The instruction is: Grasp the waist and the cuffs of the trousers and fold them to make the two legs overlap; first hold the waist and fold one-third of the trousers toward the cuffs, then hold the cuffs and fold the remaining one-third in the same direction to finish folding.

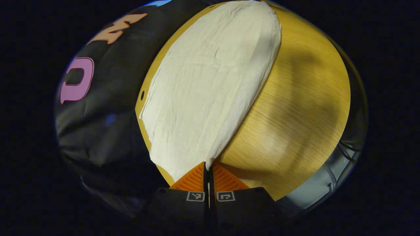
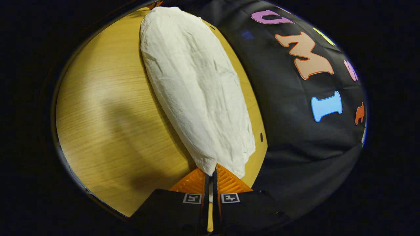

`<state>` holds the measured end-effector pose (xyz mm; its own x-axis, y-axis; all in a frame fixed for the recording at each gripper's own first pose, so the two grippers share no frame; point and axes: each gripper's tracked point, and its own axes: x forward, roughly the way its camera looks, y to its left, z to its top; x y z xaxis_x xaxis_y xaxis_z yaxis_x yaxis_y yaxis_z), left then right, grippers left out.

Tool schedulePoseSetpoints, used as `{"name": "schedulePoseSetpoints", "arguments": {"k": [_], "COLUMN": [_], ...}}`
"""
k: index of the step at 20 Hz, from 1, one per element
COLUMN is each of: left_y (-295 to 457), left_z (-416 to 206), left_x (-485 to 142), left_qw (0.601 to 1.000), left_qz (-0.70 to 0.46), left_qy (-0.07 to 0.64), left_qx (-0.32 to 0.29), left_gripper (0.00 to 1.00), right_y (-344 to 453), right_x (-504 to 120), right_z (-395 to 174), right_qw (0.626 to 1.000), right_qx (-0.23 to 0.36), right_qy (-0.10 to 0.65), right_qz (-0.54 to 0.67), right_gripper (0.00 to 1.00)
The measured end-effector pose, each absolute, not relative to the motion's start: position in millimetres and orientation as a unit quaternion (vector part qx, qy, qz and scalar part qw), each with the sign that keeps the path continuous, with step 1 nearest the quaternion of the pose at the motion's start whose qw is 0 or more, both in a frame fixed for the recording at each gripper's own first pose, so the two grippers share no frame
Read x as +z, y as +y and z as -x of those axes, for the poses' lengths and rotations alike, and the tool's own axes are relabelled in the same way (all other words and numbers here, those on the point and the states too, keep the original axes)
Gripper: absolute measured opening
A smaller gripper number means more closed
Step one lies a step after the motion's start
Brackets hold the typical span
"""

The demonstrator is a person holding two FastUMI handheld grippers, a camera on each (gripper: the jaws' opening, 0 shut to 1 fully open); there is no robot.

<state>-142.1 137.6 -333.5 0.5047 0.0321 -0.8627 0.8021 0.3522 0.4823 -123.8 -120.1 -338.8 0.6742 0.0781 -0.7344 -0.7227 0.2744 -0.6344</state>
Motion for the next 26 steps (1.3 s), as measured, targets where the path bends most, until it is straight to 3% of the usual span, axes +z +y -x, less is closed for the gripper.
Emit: {"name": "schedulePoseSetpoints", "arguments": {"k": [3, 7, 14, 26], "left_y": [139.7, 137.9, 134.4, 124.4], "left_z": [121.6, 99.9, 51.7, -56.8], "left_x": [-315.5, -296.0, -246.9, -231.1], "left_qw": [0.731, 0.778, 0.808, 0.836], "left_qz": [-0.49, -0.43, -0.429, -0.414], "left_qy": [0.411, 0.426, 0.393, 0.343], "left_qx": [-0.239, -0.171, -0.095, -0.106], "left_gripper": [0.0, 0.0, 0.0, 0.0], "right_y": [-117.2, -111.7, -105.1, -85.7], "right_x": [-317.5, -294.0, -259.9, -244.7], "right_z": [102.8, 70.7, 16.6, -60.4], "right_qw": [0.756, 0.789, 0.823, 0.835], "right_qx": [0.258, 0.24, 0.222, 0.155], "right_qy": [0.27, 0.241, 0.195, 0.197], "right_qz": [0.537, 0.512, 0.485, 0.49], "right_gripper": [0.05, 0.07, 0.07, 0.07]}}
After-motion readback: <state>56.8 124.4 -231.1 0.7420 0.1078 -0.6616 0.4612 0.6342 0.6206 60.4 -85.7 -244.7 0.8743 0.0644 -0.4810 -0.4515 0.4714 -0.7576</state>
